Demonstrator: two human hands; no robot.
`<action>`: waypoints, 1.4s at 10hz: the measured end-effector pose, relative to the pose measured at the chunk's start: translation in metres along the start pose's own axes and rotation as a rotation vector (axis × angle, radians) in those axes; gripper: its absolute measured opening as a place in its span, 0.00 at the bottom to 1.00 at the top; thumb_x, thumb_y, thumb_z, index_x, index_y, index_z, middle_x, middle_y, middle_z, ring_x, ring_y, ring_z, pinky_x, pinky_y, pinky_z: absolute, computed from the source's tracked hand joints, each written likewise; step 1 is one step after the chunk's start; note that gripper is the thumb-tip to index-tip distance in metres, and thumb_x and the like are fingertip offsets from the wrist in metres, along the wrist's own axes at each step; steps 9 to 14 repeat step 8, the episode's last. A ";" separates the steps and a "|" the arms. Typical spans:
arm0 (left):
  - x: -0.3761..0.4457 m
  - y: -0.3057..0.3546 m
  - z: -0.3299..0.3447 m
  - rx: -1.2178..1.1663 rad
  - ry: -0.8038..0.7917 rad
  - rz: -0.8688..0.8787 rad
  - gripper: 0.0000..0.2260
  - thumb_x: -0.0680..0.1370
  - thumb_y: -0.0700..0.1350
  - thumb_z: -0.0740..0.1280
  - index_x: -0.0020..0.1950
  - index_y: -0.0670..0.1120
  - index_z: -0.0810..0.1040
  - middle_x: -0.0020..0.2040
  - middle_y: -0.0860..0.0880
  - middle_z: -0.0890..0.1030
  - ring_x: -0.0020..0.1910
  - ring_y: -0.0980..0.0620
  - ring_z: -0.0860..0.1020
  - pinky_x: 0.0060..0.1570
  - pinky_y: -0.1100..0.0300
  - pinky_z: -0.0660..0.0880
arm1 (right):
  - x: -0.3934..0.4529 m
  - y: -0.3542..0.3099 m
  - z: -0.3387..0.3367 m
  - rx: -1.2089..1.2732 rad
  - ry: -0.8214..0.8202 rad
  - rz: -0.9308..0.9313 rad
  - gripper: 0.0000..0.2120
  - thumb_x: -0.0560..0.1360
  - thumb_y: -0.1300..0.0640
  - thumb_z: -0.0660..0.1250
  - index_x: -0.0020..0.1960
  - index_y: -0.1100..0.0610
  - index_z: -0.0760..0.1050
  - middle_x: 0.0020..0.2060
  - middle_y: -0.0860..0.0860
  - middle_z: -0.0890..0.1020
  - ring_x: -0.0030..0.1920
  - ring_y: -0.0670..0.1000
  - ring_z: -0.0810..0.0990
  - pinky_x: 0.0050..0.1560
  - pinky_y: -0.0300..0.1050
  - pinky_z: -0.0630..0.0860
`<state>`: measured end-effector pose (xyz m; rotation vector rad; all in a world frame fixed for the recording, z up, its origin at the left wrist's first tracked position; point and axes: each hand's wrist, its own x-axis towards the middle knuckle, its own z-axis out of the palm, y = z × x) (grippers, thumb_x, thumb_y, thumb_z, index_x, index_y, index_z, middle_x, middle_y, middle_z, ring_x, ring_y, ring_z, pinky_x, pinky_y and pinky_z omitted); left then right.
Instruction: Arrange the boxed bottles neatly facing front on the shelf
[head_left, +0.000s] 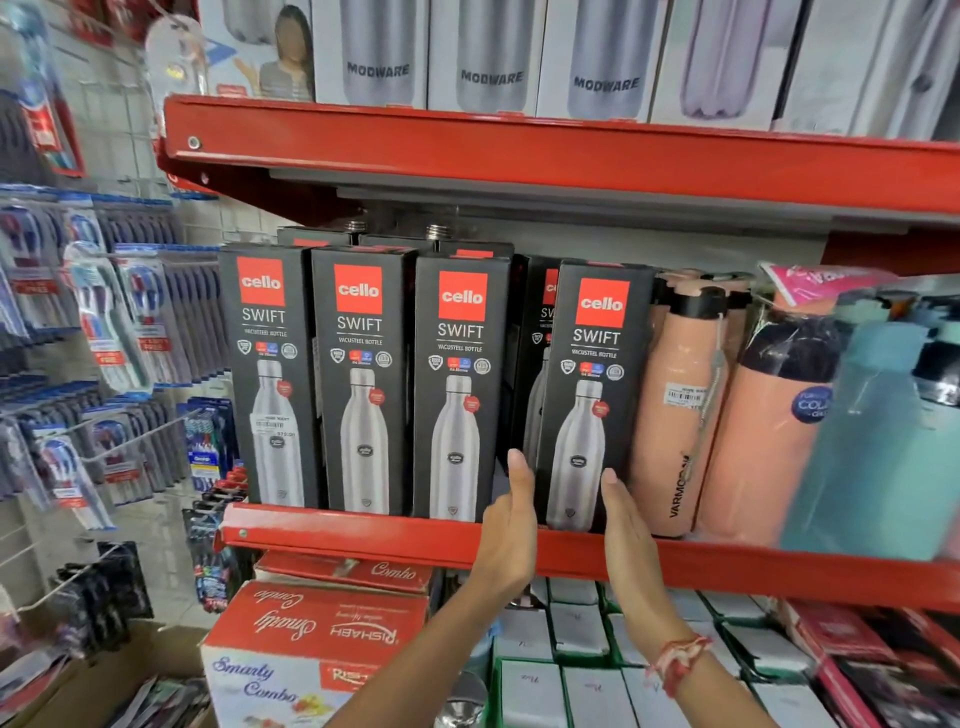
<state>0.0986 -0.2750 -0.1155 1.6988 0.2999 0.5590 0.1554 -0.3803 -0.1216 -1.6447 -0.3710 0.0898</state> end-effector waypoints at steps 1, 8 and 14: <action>-0.004 -0.006 -0.007 -0.019 0.045 0.007 0.33 0.62 0.81 0.39 0.46 0.61 0.70 0.35 0.62 0.66 0.35 0.65 0.66 0.39 0.67 0.63 | -0.004 -0.003 0.003 0.002 -0.045 -0.009 0.30 0.77 0.35 0.51 0.76 0.48 0.60 0.76 0.45 0.63 0.75 0.47 0.61 0.76 0.50 0.54; -0.039 0.066 -0.080 0.240 0.043 0.315 0.28 0.75 0.71 0.41 0.49 0.56 0.74 0.33 0.56 0.70 0.33 0.64 0.71 0.46 0.58 0.72 | -0.036 -0.082 0.028 -0.247 0.059 -0.410 0.30 0.80 0.41 0.49 0.79 0.51 0.52 0.79 0.47 0.56 0.77 0.43 0.53 0.72 0.37 0.48; -0.039 0.066 -0.080 0.240 0.043 0.315 0.28 0.75 0.71 0.41 0.49 0.56 0.74 0.33 0.56 0.70 0.33 0.64 0.71 0.46 0.58 0.72 | -0.036 -0.082 0.028 -0.247 0.059 -0.410 0.30 0.80 0.41 0.49 0.79 0.51 0.52 0.79 0.47 0.56 0.77 0.43 0.53 0.72 0.37 0.48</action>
